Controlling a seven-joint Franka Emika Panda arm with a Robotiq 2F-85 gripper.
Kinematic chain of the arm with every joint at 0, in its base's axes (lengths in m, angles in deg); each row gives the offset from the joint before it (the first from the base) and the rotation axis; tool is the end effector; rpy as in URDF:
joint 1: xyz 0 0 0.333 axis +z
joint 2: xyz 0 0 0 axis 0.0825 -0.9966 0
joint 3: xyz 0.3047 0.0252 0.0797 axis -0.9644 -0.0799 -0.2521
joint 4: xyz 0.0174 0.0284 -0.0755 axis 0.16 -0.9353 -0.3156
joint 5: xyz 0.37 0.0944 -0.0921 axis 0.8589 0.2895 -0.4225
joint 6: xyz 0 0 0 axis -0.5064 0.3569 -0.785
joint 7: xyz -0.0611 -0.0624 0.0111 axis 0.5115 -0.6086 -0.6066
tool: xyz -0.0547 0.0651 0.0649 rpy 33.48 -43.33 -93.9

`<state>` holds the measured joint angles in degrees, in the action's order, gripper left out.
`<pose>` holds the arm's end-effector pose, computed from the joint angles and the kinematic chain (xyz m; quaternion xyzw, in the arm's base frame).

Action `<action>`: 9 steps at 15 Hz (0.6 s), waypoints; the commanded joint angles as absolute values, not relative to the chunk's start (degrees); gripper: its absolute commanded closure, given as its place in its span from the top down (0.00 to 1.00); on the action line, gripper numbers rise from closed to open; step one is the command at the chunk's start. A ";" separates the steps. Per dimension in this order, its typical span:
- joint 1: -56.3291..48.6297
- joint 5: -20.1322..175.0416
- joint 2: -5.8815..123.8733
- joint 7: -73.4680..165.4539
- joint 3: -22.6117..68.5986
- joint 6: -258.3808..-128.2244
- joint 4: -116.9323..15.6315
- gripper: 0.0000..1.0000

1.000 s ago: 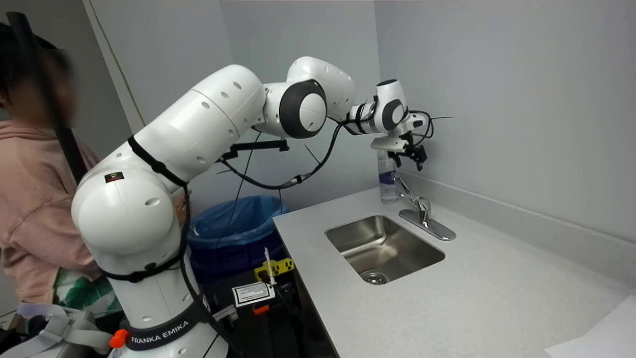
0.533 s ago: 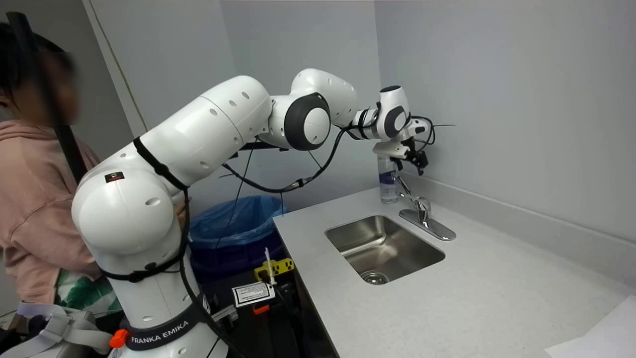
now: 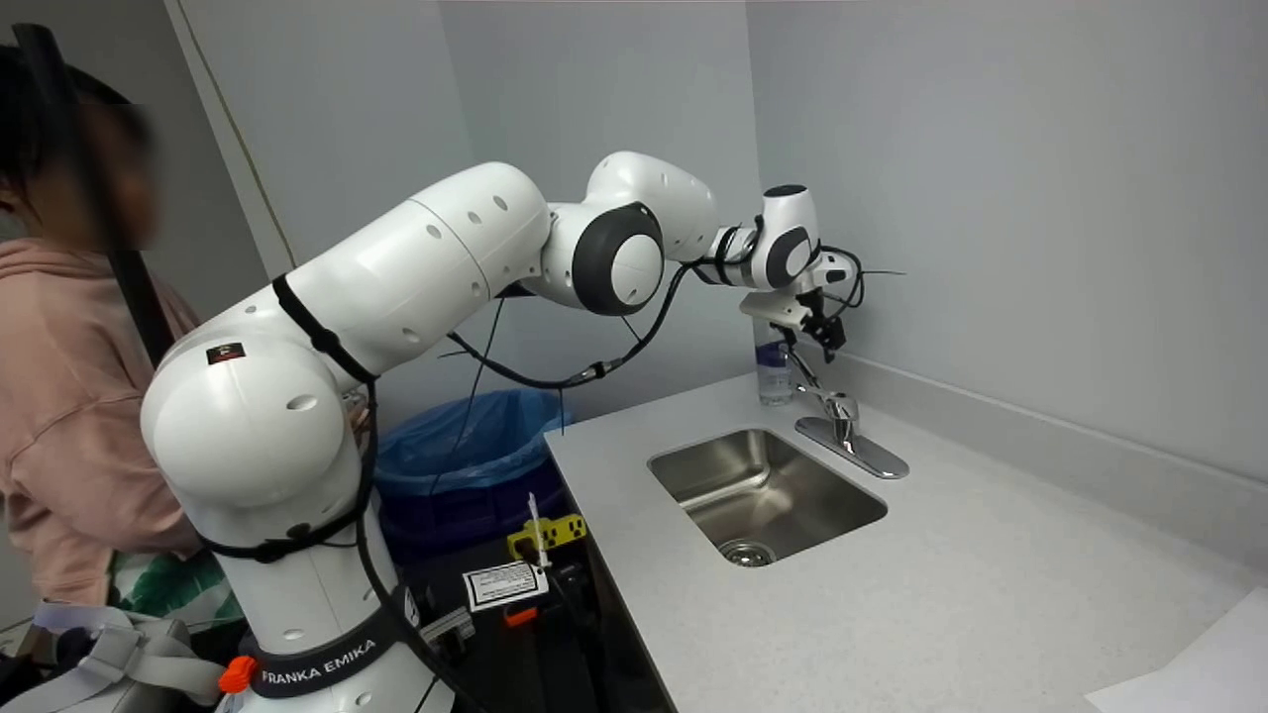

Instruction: Turn the tap nozzle from the left to the middle

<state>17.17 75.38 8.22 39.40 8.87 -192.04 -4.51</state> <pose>0.7387 0.3742 0.2369 -0.9741 -0.1353 -0.1529 0.0975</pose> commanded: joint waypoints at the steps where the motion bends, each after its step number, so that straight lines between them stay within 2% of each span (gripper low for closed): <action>1: 15.82 78.49 6.86 42.49 5.07 -187.73 -2.65 1.00; 9: 17.10 74.77 6.30 40.78 8.67 -190.15 0.93 1.00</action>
<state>16.60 76.17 8.17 40.42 7.25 -189.17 -3.43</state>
